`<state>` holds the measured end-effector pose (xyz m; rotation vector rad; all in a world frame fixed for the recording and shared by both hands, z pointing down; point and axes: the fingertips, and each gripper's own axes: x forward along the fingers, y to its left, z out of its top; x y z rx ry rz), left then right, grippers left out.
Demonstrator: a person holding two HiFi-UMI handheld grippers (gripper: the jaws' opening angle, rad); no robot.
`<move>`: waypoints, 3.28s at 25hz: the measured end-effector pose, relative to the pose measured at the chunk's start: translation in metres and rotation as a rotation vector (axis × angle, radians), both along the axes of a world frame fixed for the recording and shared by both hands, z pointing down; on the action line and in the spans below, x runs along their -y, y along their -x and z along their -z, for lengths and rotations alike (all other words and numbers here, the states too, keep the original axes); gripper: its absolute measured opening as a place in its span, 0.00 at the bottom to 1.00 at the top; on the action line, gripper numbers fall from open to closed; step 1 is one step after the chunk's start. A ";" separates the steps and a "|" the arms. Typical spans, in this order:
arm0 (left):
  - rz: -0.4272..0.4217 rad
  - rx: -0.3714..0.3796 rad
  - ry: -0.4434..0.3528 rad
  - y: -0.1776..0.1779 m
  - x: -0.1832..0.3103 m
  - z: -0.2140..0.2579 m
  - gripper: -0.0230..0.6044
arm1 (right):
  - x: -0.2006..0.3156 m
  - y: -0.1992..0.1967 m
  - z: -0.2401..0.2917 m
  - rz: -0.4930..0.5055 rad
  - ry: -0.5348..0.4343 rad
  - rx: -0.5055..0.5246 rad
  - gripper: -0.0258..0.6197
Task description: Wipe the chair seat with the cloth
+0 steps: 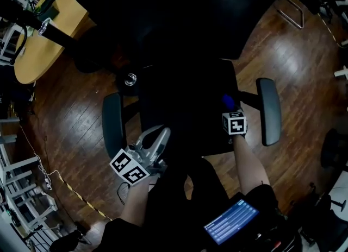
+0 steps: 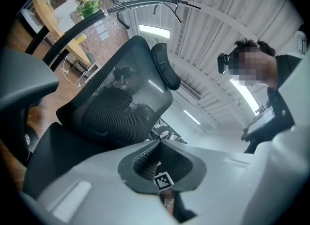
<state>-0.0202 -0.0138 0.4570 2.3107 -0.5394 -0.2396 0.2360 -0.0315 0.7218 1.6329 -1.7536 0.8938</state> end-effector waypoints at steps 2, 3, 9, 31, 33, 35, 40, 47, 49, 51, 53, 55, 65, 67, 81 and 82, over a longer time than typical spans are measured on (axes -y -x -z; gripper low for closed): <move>-0.009 -0.016 0.006 -0.006 -0.001 0.001 0.04 | -0.006 -0.010 0.001 -0.006 -0.005 -0.011 0.10; -0.014 -0.021 0.005 -0.009 -0.002 0.002 0.04 | -0.008 -0.013 0.001 -0.007 -0.009 -0.012 0.10; -0.017 -0.015 -0.007 -0.009 -0.006 0.002 0.04 | -0.009 -0.016 0.003 -0.019 -0.011 -0.044 0.10; 0.141 -0.020 -0.011 0.065 -0.013 0.009 0.04 | -0.006 0.355 0.003 0.536 0.009 0.323 0.10; 0.143 -0.020 -0.013 0.066 -0.011 0.007 0.04 | -0.006 0.348 -0.001 0.510 -0.003 0.309 0.10; 0.137 -0.020 -0.013 0.064 -0.011 0.006 0.04 | -0.006 0.335 -0.005 0.473 -0.003 0.293 0.10; 0.093 -0.026 -0.017 0.048 -0.008 0.007 0.04 | -0.011 0.271 -0.015 0.380 0.033 0.229 0.10; 0.017 -0.027 -0.023 0.012 -0.005 0.007 0.04 | -0.031 0.131 -0.019 0.194 0.036 0.091 0.10; -0.004 -0.028 -0.025 0.004 -0.007 0.009 0.04 | -0.041 0.093 -0.016 0.134 0.034 0.056 0.10; -0.020 -0.025 -0.030 -0.002 -0.008 0.010 0.04 | -0.052 0.063 -0.013 0.089 0.041 0.033 0.10; -0.031 -0.022 -0.036 -0.007 -0.010 0.012 0.04 | -0.060 0.044 -0.010 0.066 0.048 0.015 0.10; -0.039 -0.025 -0.041 -0.009 -0.012 0.015 0.04 | -0.066 0.036 -0.010 0.058 0.055 0.007 0.10; -0.023 -0.024 -0.047 0.003 -0.010 0.015 0.04 | -0.065 0.030 -0.010 0.046 0.053 -0.033 0.10; -0.017 -0.027 -0.047 0.008 -0.010 0.014 0.04 | -0.062 0.033 -0.007 0.020 0.051 -0.026 0.10; 0.054 -0.023 -0.052 0.043 -0.004 0.021 0.04 | -0.066 0.337 0.006 0.438 0.072 0.330 0.10; 0.058 -0.023 -0.050 0.045 -0.003 0.020 0.04 | -0.072 0.356 0.004 0.471 0.089 0.345 0.10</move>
